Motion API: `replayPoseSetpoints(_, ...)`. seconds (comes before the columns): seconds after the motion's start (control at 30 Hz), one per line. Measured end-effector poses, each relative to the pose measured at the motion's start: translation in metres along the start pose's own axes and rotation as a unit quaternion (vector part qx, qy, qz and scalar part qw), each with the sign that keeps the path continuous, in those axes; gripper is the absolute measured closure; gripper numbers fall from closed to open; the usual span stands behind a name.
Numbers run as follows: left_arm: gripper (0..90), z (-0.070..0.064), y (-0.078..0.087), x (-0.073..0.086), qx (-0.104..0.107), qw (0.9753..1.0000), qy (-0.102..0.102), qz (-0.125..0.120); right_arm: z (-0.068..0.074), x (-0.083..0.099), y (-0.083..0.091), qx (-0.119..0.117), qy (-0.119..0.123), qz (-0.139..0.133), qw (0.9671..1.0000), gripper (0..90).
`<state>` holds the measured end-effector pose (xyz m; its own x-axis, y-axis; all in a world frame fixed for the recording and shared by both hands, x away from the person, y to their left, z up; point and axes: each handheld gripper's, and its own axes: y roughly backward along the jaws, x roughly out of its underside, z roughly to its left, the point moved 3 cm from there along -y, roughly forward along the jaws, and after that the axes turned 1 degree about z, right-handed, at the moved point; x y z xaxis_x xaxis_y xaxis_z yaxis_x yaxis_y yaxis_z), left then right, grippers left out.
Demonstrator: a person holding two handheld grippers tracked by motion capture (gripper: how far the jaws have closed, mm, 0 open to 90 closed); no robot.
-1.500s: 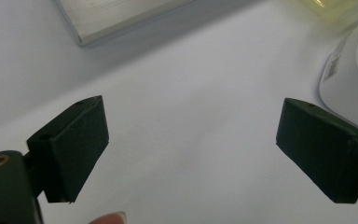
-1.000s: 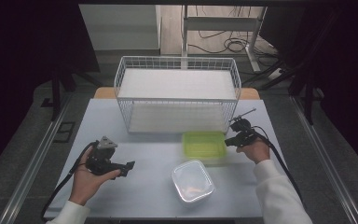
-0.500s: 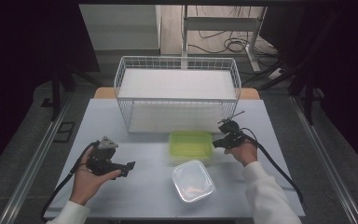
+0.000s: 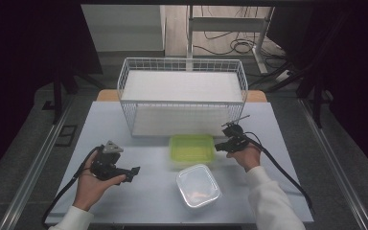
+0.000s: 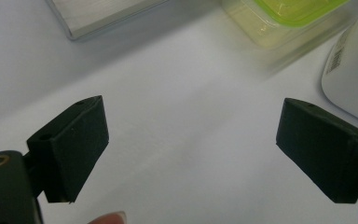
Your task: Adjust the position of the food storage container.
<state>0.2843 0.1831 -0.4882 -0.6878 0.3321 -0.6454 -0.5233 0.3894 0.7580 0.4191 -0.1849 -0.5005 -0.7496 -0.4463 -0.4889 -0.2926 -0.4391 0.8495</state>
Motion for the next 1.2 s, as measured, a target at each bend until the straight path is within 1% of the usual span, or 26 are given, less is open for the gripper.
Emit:
replayPoseSetpoints(0.1,8.6,0.000,0.000,0.000,0.001,1.0000,-0.001,0.003,0.000,0.001,-0.001,0.002,0.002,0.002,1.0000,88.9)
replayPoseSetpoints(0.17,9.0,0.000,0.001,0.000,0.004,1.0000,0.002,0.004,-0.001,0.002,0.000,0.011,0.009,0.005,0.9999,88.9)
replayPoseSetpoints(0.23,9.5,0.000,0.003,0.001,0.006,1.0000,0.003,0.003,-0.004,0.004,0.006,0.026,0.018,0.003,0.9995,88.9)
replayPoseSetpoints(0.33,10.1,0.003,0.004,0.002,0.008,0.9999,0.011,0.001,-0.009,0.006,0.020,0.039,0.013,-0.013,0.9991,88.8)
replayPoseSetpoints(0.4,10.2,0.004,0.004,0.002,0.009,0.9998,0.016,0.002,-0.011,0.008,0.031,0.036,0.012,-0.027,0.9989,88.0)
replayPoseSetpoints(0.47,10.8,0.004,0.004,0.003,0.013,0.9997,0.020,0.004,-0.014,0.013,0.042,0.039,0.007,-0.035,0.9986,83.3)
replayPoseSetpoints(0.5,11.0,0.004,0.005,0.003,0.015,0.9996,0.022,0.004,-0.016,0.016,0.046,0.038,0.001,-0.038,0.9985,78.9)
replayPoseSetpoints(0.63,11.5,0.004,0.005,0.001,0.025,0.9991,0.034,0.001,-0.019,0.029,0.064,0.033,-0.028,-0.056,0.9975,55.3)
replayPoseSetpoints(0.7,11.6,0.005,0.003,0.000,0.026,0.9989,0.038,0.003,-0.020,0.035,0.074,0.041,-0.042,-0.069,0.9959,43.3)
replayPoseSetpoints(0.73,11.8,0.004,0.002,-0.001,0.027,0.9987,0.042,0.006,-0.019,0.038,0.079,0.047,-0.051,-0.082,0.9943,37.4)
replayPoseSetpoints(0.77,12.2,0.004,0.001,-0.001,0.026,0.9987,0.043,0.008,-0.019,0.040,0.083,0.051,-0.058,-0.091,0.9929,33.6)
replayPoseSetpoints(0.8,12.5,0.004,0.001,-0.002,0.028,0.9986,0.044,0.009,-0.017,0.043,0.086,0.051,-0.059,-0.098,0.9921,32.1)
replayPoseSetpoints(0.87,12.7,0.002,0.001,-0.006,0.027,0.9988,0.040,0.009,-0.013,0.048,0.092,0.042,-0.054,-0.101,0.9925,30.5)
replayPoseSetpoints(0.93,12.8,0.000,0.002,-0.009,0.030,0.9989,0.037,0.004,-0.009,0.052,0.095,0.041,-0.046,-0.098,0.9933,28.9)
replayPoseSetpoints(0.97,12.8,0.000,0.002,-0.011,0.031,0.9988,0.037,0.002,-0.007,0.054,0.097,0.039,-0.046,-0.104,0.9927,28.6)
replayPoseSetpoints(1.03,12.8,0.000,0.002,-0.013,0.035,0.9987,0.038,-0.003,-0.005,0.055,0.103,0.031,-0.043,-0.112,0.9923,28.0)
replayPoseSetpoints(1.13,13.2,0.001,0.002,-0.015,0.041,0.9980,0.046,-0.013,-0.003,0.057,0.110,0.030,-0.037,-0.126,0.9909,27.1)
replayPoseSetpoints(1.2,13.8,0.001,0.003,-0.016,0.049,0.9973,0.051,-0.021,0.000,0.059,0.111,0.022,-0.030,-0.133,0.9904,26.1)
